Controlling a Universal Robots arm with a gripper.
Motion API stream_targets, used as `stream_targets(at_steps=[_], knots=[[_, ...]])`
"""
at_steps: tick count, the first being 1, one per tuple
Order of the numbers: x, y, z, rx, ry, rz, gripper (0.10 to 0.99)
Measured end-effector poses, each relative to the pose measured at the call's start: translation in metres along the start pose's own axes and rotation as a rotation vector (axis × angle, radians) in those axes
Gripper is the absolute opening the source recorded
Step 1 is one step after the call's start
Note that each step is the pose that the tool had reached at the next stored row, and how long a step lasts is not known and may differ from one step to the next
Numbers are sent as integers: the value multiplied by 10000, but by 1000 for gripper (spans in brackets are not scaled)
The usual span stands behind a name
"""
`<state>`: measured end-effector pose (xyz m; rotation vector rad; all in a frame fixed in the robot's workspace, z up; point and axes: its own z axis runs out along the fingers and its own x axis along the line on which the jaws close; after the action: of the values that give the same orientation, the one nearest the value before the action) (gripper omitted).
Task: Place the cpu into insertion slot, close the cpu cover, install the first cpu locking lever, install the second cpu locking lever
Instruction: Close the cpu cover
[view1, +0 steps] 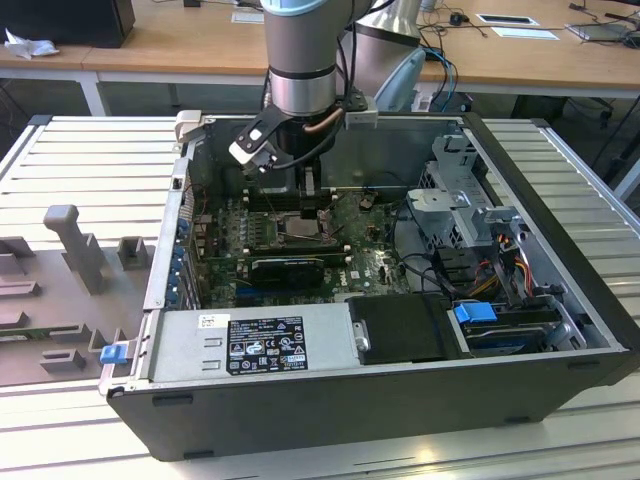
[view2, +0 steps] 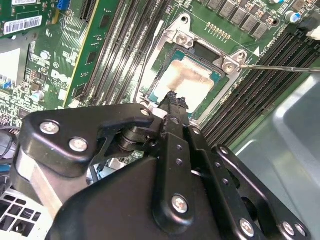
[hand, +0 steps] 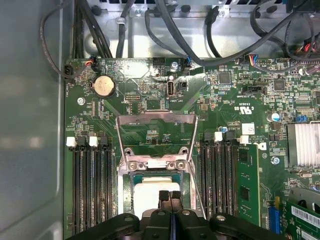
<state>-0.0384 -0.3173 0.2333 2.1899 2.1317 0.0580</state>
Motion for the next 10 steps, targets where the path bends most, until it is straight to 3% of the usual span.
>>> stream_targets(at_steps=[10], knots=[[0, 2, -16, 0, -1, -1, 106]])
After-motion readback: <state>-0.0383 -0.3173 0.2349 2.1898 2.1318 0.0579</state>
